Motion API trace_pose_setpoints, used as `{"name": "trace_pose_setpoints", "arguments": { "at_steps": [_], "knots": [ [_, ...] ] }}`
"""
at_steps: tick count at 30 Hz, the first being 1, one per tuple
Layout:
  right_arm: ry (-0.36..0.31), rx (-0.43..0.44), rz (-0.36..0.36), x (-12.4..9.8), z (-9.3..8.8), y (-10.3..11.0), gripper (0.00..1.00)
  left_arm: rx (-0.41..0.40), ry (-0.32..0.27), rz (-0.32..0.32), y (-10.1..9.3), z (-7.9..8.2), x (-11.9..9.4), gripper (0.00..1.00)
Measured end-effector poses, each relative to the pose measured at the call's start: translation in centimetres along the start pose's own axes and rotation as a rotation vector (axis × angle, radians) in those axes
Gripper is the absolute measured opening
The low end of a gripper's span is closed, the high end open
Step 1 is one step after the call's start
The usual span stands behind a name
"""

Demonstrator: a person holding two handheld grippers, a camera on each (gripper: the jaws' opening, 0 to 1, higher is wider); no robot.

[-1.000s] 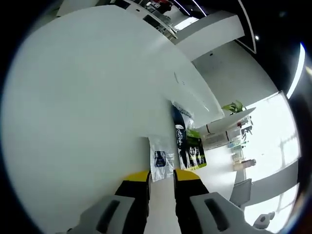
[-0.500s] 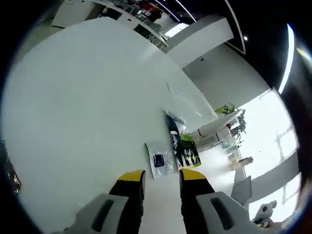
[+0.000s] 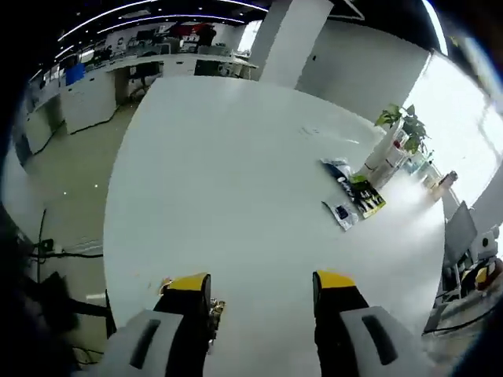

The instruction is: Arrange the skincare products in the storage area until every visible bottle or jar stands upright without overlapping.

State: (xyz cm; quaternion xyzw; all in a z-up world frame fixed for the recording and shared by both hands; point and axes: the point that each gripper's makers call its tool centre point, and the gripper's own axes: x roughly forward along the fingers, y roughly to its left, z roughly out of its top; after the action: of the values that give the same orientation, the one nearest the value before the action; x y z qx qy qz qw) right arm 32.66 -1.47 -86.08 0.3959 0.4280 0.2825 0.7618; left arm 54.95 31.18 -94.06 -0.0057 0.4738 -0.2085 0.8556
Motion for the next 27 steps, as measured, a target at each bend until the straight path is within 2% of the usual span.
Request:
{"name": "trace_pose_setpoints", "arguments": {
  "at_steps": [2,5,6,8,14,17,21,24,27],
  "knots": [
    [0.003,0.003,0.002,0.1,-0.1,0.0,0.24,0.07,0.029,0.038,0.8,-0.6,-0.3,0.64],
    [0.007,0.002,0.003,0.2,0.0,0.1,0.24,0.208,0.12,0.092,2.4,-1.8,-0.5,0.63],
    [0.007,0.001,0.002,0.2,0.0,0.1,0.24,0.241,0.156,0.115,2.9,-2.3,-0.6,0.63],
    [0.002,0.0,0.002,0.2,0.1,0.2,0.24,0.269,0.19,0.115,3.1,-3.0,-0.4,0.65],
    [-0.005,0.0,-0.004,-0.2,0.0,0.3,0.24,0.256,0.229,0.128,4.3,-4.0,-0.2,0.64],
    [-0.008,0.001,-0.007,-0.4,-0.2,0.2,0.24,0.206,0.224,0.118,4.5,-4.5,-0.2,0.6],
    [-0.011,0.006,-0.011,-0.6,-0.4,0.1,0.24,0.2,0.195,0.104,4.3,-4.3,0.0,0.53],
    [-0.012,0.01,-0.014,-0.7,-0.5,0.0,0.24,0.196,0.175,0.094,3.9,-4.1,-0.2,0.4],
    [-0.016,0.01,-0.013,-0.7,-0.4,0.0,0.24,0.188,0.176,0.099,3.6,-4.2,-0.1,0.4]
  ]
}}
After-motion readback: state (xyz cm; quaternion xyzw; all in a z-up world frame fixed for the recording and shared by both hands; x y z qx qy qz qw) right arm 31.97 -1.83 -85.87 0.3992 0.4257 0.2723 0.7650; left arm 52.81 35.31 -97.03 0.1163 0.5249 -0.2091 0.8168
